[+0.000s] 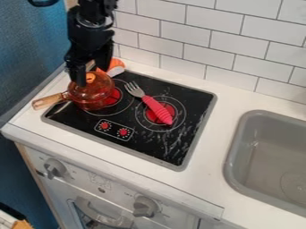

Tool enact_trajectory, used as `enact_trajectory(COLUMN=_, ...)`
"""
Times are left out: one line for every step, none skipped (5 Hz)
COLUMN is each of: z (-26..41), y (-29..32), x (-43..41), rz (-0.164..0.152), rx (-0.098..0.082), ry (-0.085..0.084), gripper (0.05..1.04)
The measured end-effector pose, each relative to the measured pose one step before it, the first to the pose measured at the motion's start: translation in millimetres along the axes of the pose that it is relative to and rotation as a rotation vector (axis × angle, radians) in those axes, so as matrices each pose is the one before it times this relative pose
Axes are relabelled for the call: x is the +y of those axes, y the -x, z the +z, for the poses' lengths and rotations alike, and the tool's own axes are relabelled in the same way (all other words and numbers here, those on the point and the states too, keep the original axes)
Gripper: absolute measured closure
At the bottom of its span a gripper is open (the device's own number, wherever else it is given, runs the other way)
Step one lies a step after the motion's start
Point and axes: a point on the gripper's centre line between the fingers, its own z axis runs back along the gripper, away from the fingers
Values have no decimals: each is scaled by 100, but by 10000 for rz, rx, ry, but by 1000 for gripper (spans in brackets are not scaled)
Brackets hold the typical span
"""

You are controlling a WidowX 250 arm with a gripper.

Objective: Take out the lid from the orange pot on and put it on the top right side of the stove

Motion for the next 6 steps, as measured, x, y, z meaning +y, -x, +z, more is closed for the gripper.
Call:
enact_trajectory(z=-1159, y=-856, x=-478, rz=274, rx=-46, ry=-280, gripper=83)
enact_trajectory(z=-857, y=-930, x=-374, rz=233, rx=50, ry=-191, gripper=83)
enact_trajectory(z=-1152, y=-419, x=-434, rz=124, rx=146, ry=-187, gripper=83)
enact_trajectory(z=-551, y=-3, x=-627, rz=-89, rx=167, ry=40, gripper=85)
enact_trajectory(z=-359, y=11, x=-391, rz=-44, rx=92, ry=-90, gripper=155)
enact_trajectory(z=-196, y=118, x=-143, rz=95, rx=34, ry=199, gripper=439)
